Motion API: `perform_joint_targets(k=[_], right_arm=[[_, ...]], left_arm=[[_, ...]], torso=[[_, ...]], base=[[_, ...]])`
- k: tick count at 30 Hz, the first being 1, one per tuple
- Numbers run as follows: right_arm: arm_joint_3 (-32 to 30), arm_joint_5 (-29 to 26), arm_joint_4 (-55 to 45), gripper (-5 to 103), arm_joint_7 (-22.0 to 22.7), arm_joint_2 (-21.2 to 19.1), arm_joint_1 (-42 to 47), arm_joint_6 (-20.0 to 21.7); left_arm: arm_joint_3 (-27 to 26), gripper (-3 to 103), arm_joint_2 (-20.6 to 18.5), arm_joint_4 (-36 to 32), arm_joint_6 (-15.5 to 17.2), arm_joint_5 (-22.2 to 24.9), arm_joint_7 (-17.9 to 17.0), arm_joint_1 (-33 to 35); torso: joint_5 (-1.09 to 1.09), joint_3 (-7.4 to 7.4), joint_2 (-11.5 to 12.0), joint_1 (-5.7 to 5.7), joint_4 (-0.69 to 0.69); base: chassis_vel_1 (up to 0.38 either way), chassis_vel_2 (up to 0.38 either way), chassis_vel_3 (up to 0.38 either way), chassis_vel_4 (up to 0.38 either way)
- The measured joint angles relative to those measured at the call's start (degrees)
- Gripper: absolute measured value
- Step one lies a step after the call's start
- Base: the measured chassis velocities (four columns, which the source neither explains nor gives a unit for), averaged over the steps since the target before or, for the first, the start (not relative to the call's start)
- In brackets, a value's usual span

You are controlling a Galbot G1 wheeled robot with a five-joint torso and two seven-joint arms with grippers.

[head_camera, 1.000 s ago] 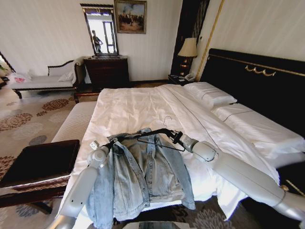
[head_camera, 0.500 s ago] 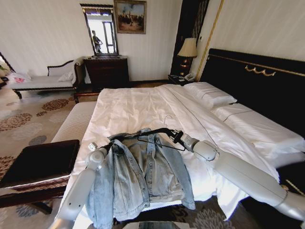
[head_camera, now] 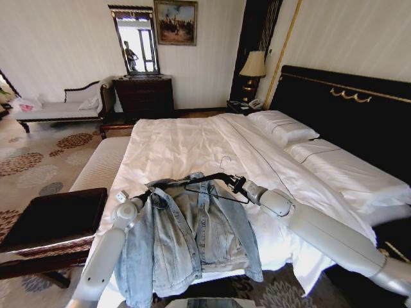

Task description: Pick up the clothes from the bed and hang them on the clothes hanger.

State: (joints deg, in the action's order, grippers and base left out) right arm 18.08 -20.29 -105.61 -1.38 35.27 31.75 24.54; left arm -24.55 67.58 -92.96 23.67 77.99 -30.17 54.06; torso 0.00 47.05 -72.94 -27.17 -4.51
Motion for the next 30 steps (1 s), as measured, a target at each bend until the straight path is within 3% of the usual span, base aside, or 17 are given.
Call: perform_joint_targets(k=[1,8,10,30], right_arm=[[0.0,-0.1,-0.1,30,0.0,-0.1,0.0,0.1],[-0.5,-0.4,-0.5,30,0.0,-0.9,0.3,0.3],[-0.6,-0.4,-0.5,30,0.0,-0.9,0.4,0.4],[-0.7,-0.7,0.1,30,0.1,-0.2,0.6,0.4]], left_arm=[[0.1,60,0.3,0.4,0.0,0.2,-0.5,-0.8],[0.0,92,1.6,1.9,0.3,2.5,-3.8,-2.8],[0.0,96,1.7,2.0,0.5,2.8,-4.1,-2.7],[-0.6,103,1.3,7.7,2.2,2.7,-1.7,-5.8]], torso=[[0.00,0.00,0.0,0.00,0.00],[0.01,0.00,0.0,-0.01,-0.01],[0.01,0.00,0.0,-0.01,0.00],[0.00,0.00,0.0,-0.01,0.00]], base=[[0.000,0.000,0.000,0.000],[0.000,0.000,0.000,0.000],[0.000,0.000,0.000,0.000],[0.000,0.000,0.000,0.000]])
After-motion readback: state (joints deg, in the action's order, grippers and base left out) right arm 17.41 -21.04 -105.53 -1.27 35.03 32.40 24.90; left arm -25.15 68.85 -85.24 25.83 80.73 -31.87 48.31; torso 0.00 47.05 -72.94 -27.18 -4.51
